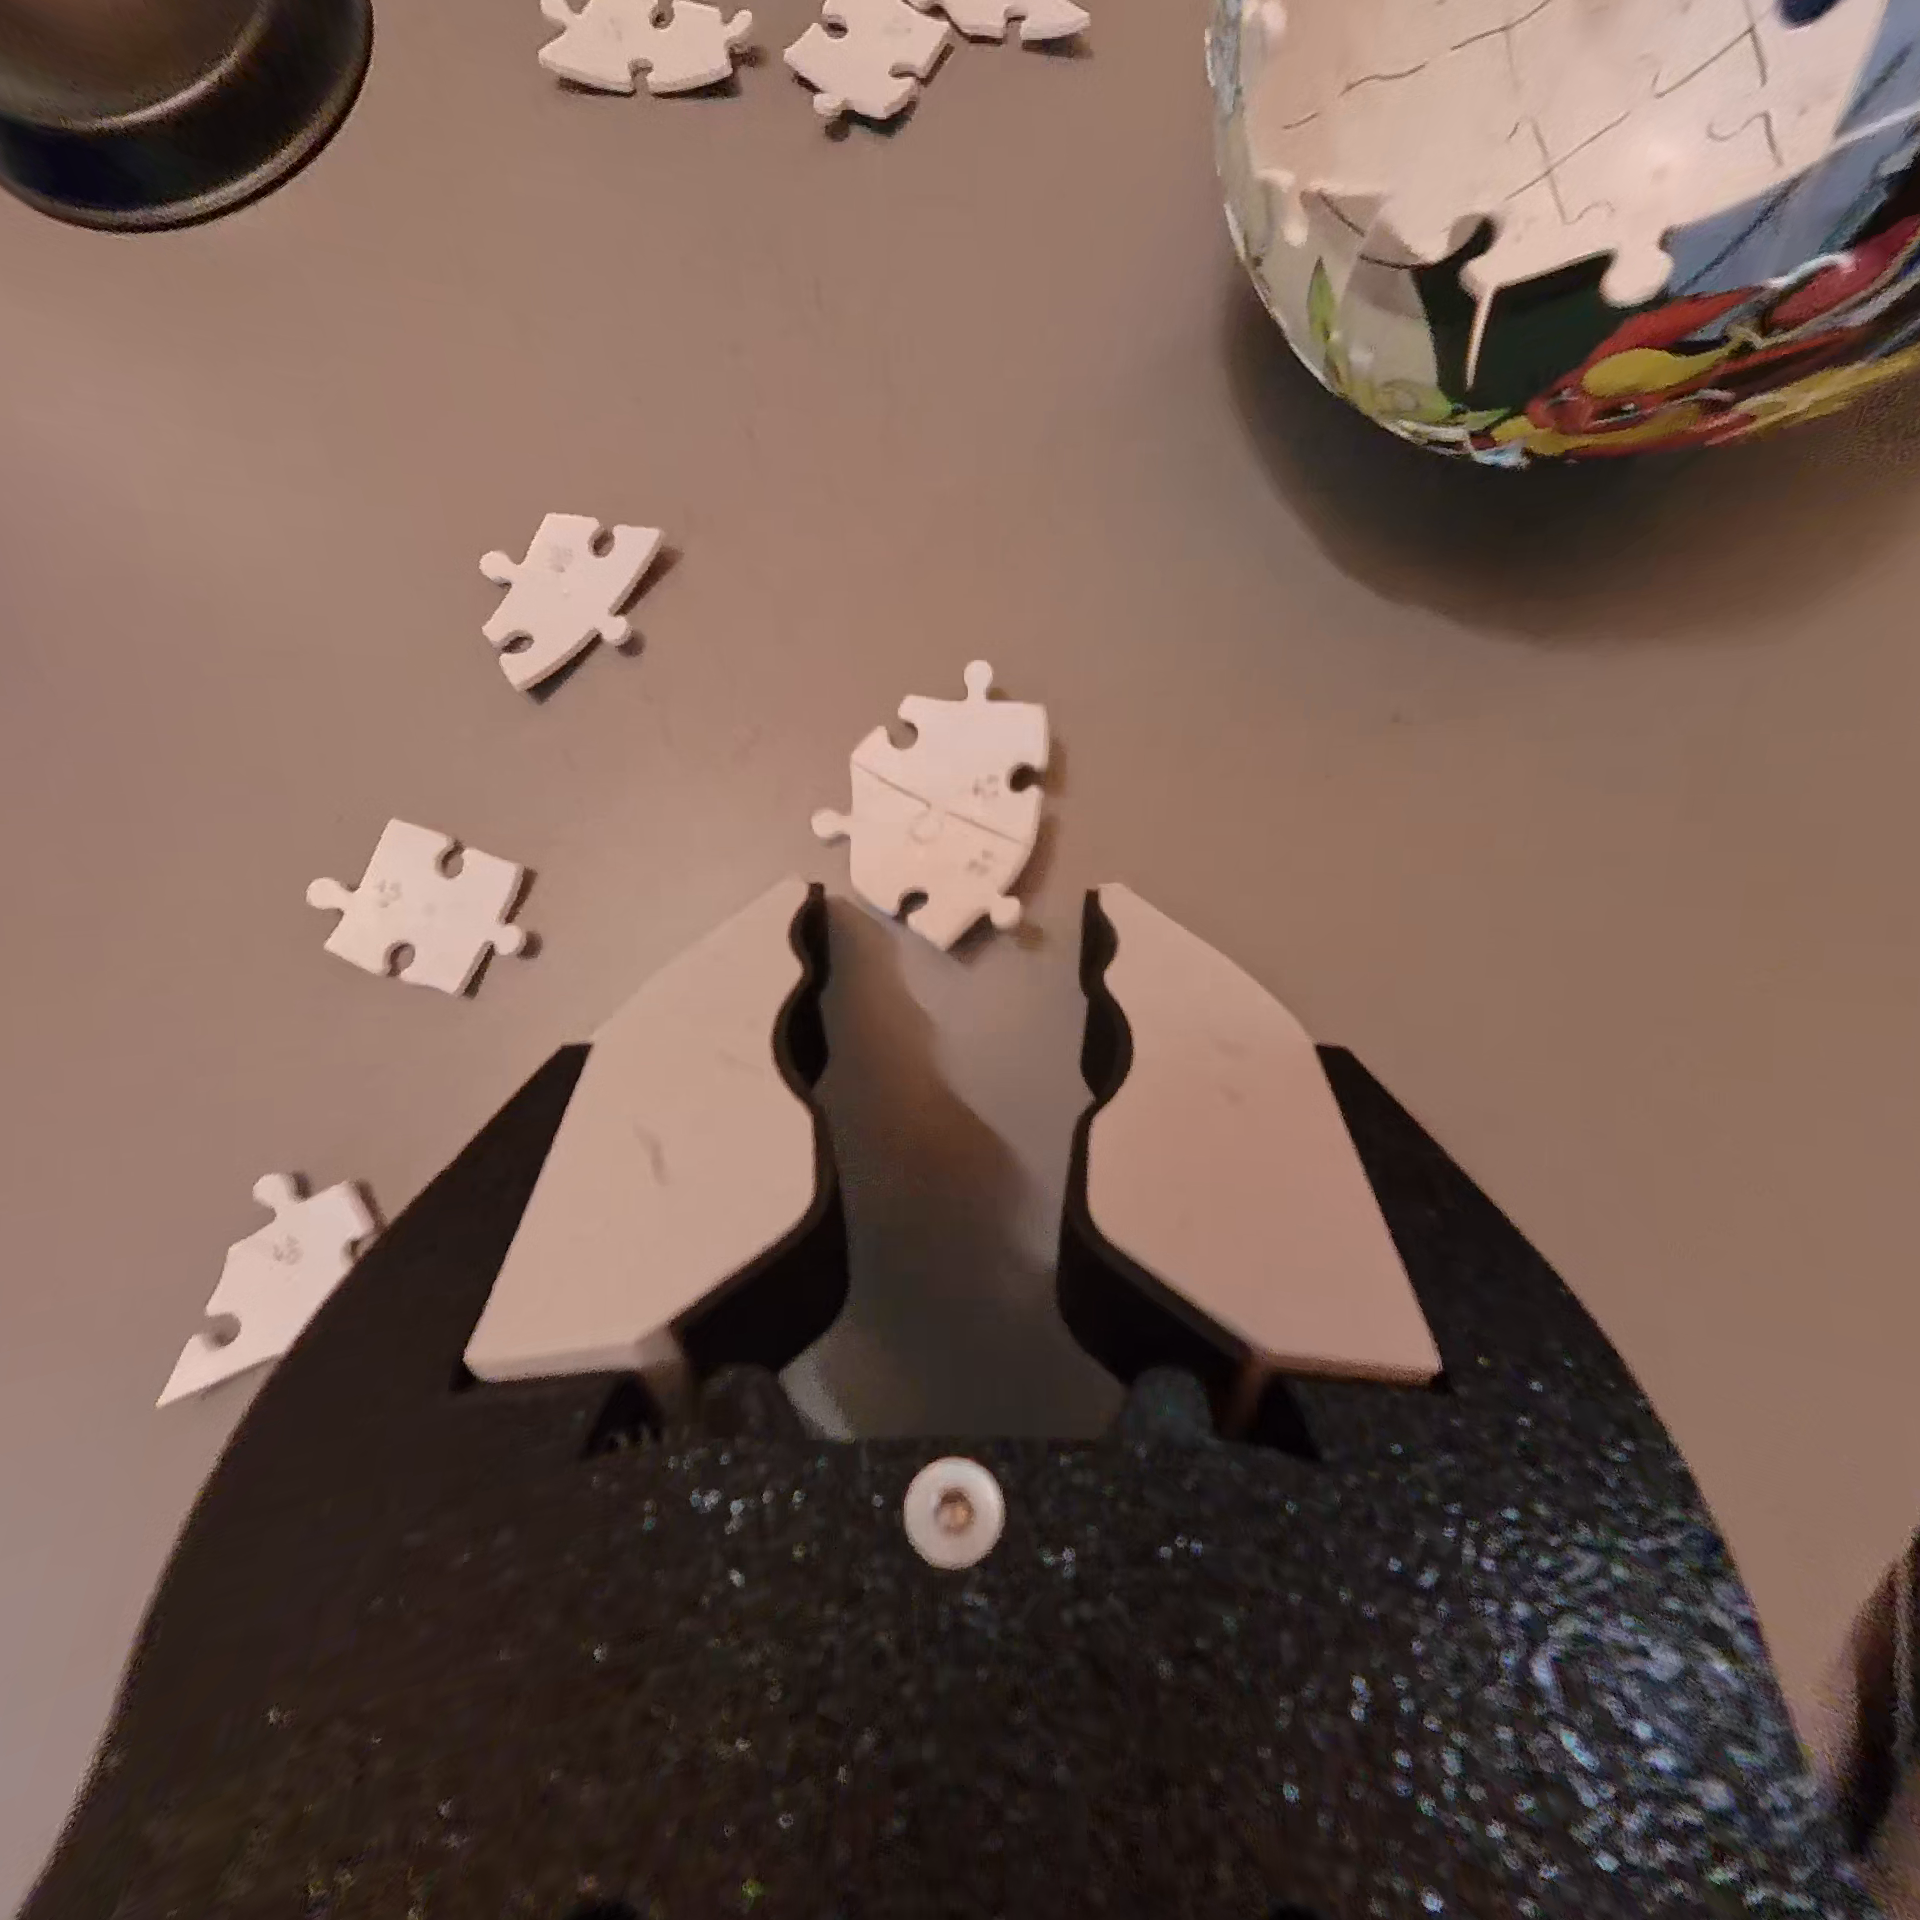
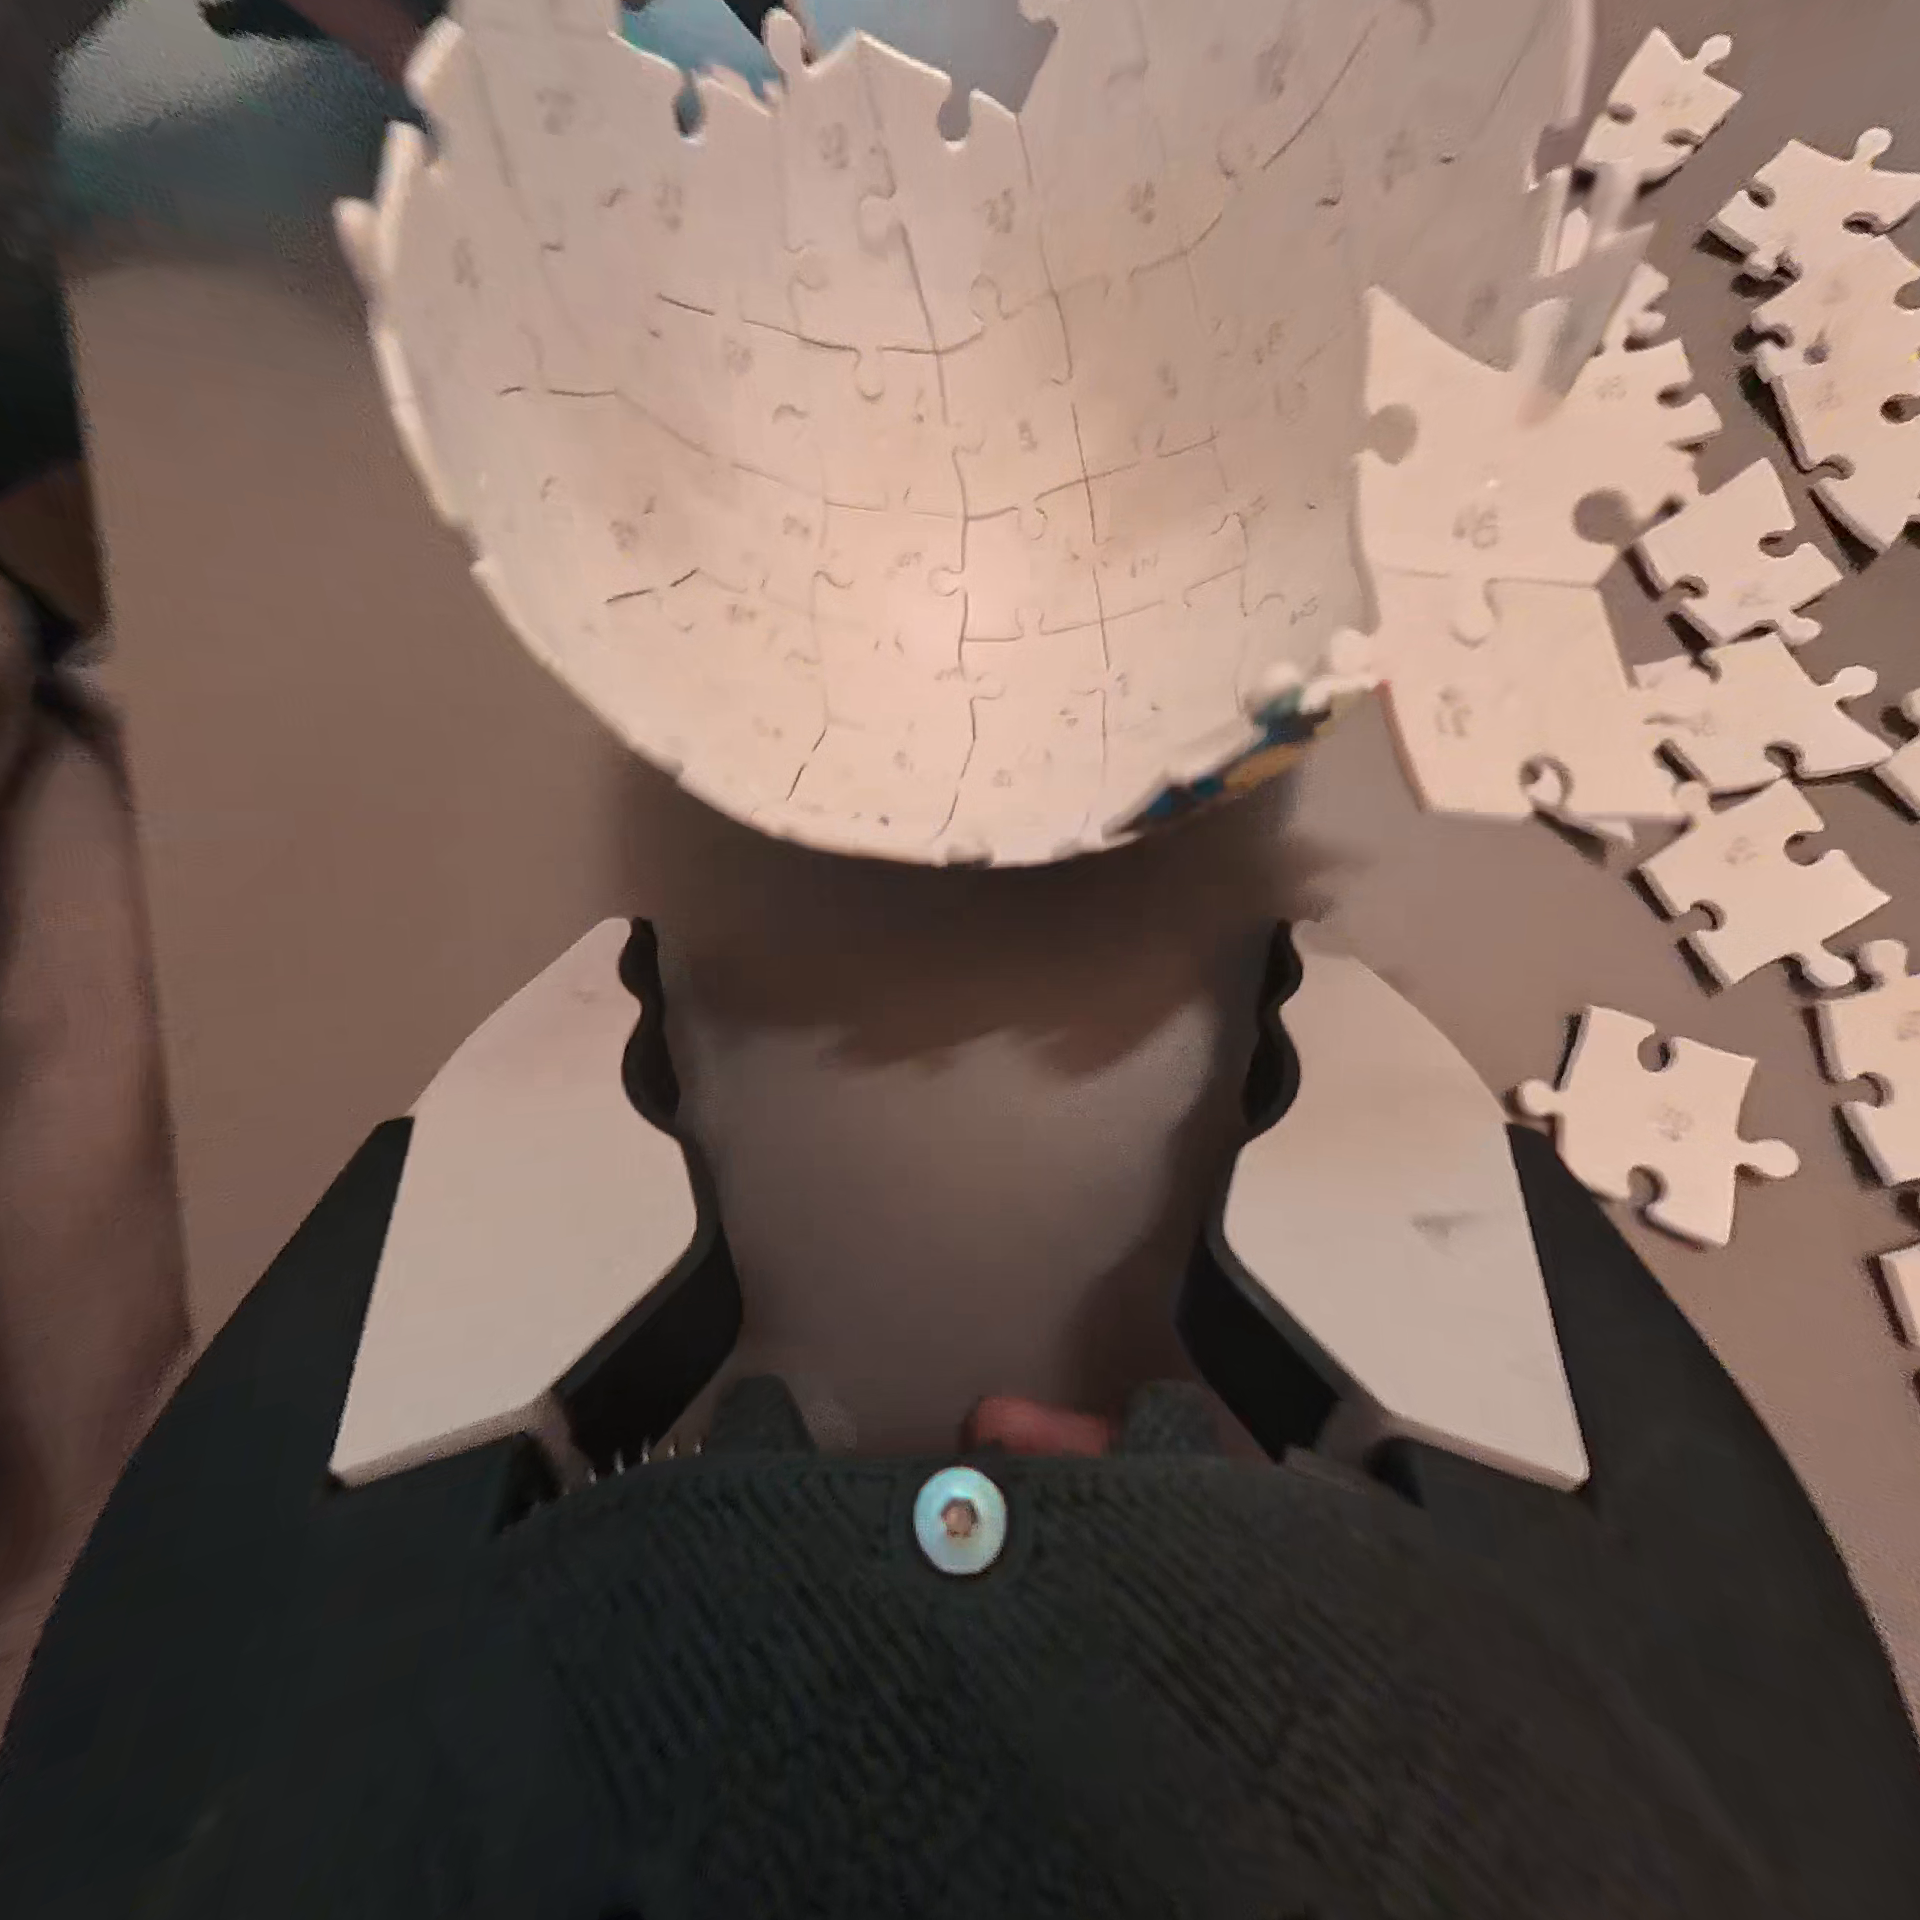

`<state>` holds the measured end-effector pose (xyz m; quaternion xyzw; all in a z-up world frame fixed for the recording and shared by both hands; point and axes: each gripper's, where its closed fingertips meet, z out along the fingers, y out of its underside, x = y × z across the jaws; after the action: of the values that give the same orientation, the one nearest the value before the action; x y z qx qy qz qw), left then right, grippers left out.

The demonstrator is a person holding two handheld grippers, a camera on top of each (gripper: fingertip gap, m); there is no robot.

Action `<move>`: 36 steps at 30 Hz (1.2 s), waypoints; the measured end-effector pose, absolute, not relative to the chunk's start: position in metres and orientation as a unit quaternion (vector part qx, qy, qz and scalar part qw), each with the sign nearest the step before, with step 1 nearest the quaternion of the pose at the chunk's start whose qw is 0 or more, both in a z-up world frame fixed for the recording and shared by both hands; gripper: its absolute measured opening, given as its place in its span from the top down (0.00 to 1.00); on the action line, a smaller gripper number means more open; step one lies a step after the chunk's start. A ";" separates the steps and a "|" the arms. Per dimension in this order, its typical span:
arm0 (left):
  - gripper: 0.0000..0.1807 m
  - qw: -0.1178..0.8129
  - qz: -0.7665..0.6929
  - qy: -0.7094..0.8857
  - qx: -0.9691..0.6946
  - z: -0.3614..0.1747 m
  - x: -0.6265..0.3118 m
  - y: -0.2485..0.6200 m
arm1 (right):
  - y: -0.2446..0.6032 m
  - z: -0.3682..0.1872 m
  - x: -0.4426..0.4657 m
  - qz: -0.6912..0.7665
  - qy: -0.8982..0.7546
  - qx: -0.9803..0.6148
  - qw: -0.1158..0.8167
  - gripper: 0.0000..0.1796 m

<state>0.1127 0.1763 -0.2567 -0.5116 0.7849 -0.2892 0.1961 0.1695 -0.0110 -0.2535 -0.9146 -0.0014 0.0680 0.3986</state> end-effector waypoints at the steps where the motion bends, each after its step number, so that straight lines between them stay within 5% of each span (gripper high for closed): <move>1: 0.72 0.191 -0.290 0.784 -0.514 -0.253 0.110 0.178 | -0.014 -0.250 0.170 0.083 0.002 -0.909 0.409 0.41; 4: 0.62 0.174 -0.316 0.784 -0.506 -0.230 0.104 0.176 | -0.019 -0.235 0.185 0.110 0.056 -0.883 0.454 0.42; 9: 0.64 0.199 -0.351 0.811 -0.424 -0.159 0.142 0.162 | -0.015 -0.219 0.193 0.181 0.100 -0.841 0.501 0.48; 14: 0.68 0.057 -0.343 0.894 -0.283 -0.112 0.201 0.095 | -0.007 -0.204 0.199 0.254 0.121 -0.796 0.537 0.55; 27: 0.72 -0.313 -0.123 0.930 -0.149 -0.188 0.244 0.026 | -0.004 -0.174 0.208 0.383 0.168 -0.673 0.610 0.64; 36: 0.82 -0.420 -0.097 0.897 -0.100 -0.193 0.233 0.016 | -0.005 -0.172 0.213 0.395 0.181 -0.654 0.619 0.70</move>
<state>0.2326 0.0164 -0.1927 -0.1004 0.8970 -0.0966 -0.4196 0.2131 -0.0049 -0.1718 -0.6538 0.1810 0.3951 0.6194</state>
